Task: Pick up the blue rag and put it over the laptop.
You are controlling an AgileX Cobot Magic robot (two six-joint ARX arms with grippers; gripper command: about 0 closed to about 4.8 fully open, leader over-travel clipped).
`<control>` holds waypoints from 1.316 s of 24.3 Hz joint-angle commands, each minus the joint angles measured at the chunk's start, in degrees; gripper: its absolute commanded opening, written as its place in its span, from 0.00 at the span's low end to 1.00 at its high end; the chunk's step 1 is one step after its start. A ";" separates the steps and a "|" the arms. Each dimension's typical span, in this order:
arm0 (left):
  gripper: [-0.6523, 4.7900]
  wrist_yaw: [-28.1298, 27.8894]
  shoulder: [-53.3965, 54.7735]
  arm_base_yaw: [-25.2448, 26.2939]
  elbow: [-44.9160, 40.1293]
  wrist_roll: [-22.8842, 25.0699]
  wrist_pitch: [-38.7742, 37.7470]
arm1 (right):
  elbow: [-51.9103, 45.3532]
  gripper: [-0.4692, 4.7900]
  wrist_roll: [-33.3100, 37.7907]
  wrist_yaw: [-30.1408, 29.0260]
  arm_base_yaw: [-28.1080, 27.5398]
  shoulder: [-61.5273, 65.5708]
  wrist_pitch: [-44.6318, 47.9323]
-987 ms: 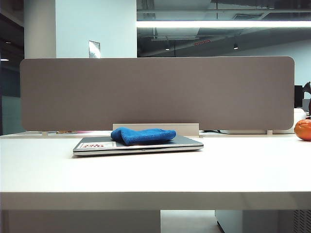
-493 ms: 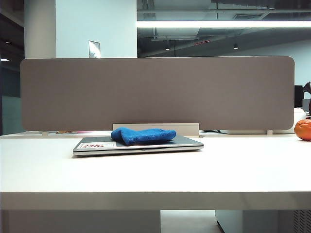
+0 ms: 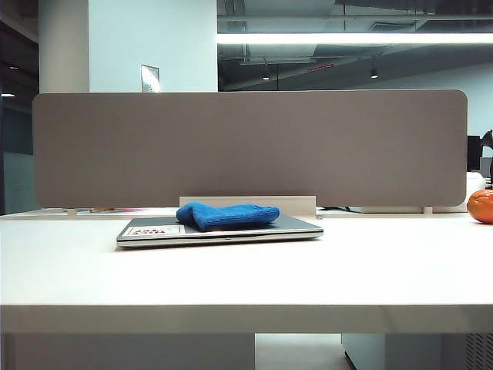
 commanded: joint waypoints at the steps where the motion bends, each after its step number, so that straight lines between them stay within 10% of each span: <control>1: 0.11 0.81 -2.84 1.44 -0.96 0.11 1.29 | -0.17 0.09 0.00 0.13 -0.07 -0.13 1.01; 32: 0.11 1.49 -13.92 2.54 -4.90 4.13 -0.61 | -0.17 0.09 0.00 0.13 -0.07 -0.13 1.01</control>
